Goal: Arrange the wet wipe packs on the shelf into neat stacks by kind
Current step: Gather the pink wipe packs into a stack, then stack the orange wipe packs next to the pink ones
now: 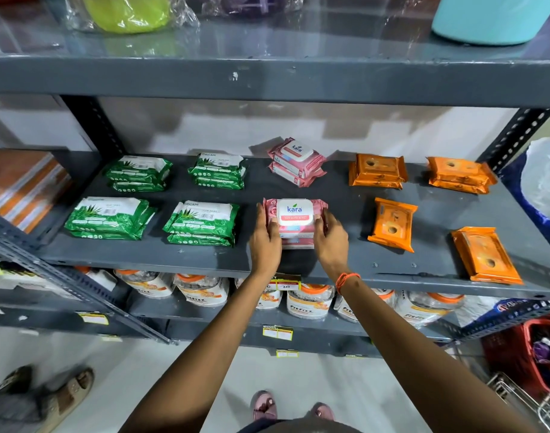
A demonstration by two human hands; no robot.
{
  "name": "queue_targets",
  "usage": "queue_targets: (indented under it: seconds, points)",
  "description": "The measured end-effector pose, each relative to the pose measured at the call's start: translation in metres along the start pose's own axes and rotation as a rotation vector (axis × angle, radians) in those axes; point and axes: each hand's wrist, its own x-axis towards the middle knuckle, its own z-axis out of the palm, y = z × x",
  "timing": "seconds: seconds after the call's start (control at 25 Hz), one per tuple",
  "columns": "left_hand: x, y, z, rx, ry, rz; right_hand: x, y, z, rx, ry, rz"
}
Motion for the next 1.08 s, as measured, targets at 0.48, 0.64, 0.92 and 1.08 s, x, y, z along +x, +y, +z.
queue_targets:
  seconds: [0.48, 0.64, 0.92, 1.08]
  points:
    - [0.018, -0.005, -0.003, 0.648, -0.159, 0.4, 0.008, -0.007, 0.005, -0.606, -0.172, -0.349]
    - [0.017, -0.009, -0.008, 0.399, -0.118, 0.211, 0.009, 0.0, 0.005, -0.324, -0.077, -0.271]
    - [0.009, -0.002, -0.013, -0.113, -0.125, -0.114, 0.001, 0.003, 0.004, 0.193, -0.072, 0.114]
    - [0.013, 0.003, -0.01, 0.025, -0.045, 0.033, 0.009, 0.007, -0.009, 0.108, 0.017, 0.035]
